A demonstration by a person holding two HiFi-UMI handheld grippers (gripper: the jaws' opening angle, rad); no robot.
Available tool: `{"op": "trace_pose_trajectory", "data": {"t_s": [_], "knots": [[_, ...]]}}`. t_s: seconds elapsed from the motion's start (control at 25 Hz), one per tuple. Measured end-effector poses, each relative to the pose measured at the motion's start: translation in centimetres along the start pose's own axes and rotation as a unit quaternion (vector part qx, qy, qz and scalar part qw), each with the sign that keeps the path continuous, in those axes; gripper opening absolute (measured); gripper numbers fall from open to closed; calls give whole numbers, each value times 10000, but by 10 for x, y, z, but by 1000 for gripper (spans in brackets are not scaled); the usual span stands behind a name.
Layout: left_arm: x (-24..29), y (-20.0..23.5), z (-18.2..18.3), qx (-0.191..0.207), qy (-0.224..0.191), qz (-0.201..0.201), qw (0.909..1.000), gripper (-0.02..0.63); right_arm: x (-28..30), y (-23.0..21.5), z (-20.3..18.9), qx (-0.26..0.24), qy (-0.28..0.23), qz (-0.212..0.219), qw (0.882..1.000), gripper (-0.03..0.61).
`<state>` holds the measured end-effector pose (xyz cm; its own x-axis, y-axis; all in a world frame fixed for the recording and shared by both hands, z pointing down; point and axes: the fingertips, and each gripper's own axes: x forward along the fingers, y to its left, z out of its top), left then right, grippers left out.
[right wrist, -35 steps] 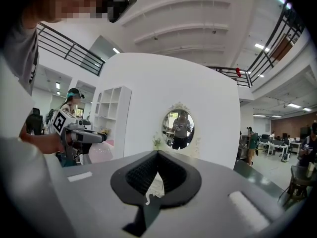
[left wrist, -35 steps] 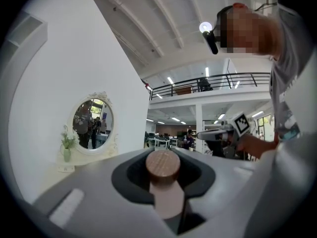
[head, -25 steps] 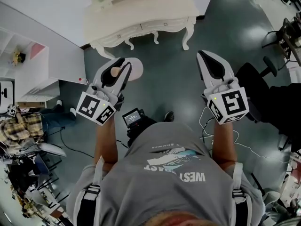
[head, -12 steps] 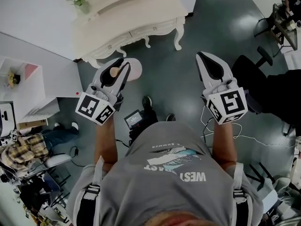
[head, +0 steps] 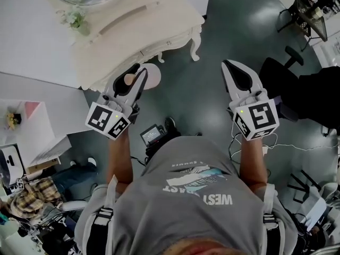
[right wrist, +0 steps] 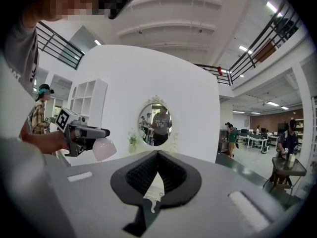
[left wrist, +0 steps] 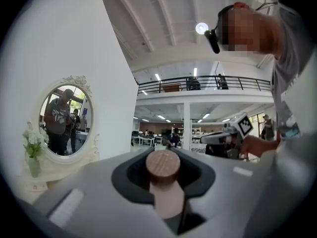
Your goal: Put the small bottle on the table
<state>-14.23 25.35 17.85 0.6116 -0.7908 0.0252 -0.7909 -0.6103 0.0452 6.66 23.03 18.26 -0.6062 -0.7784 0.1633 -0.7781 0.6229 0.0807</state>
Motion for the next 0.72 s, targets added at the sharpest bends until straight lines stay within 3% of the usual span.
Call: {"op": "trace_pose_trajectory", "data": {"t_s": [0.48,0.72], "knots": [[33,71,5,-25,-85,-781,9969,92,50,1,15,-32,96,-788,9968,3],[49,84,9,-99,-140,-873,9960,92,65,-8,19,-52,198,-803,9966,3]]}}
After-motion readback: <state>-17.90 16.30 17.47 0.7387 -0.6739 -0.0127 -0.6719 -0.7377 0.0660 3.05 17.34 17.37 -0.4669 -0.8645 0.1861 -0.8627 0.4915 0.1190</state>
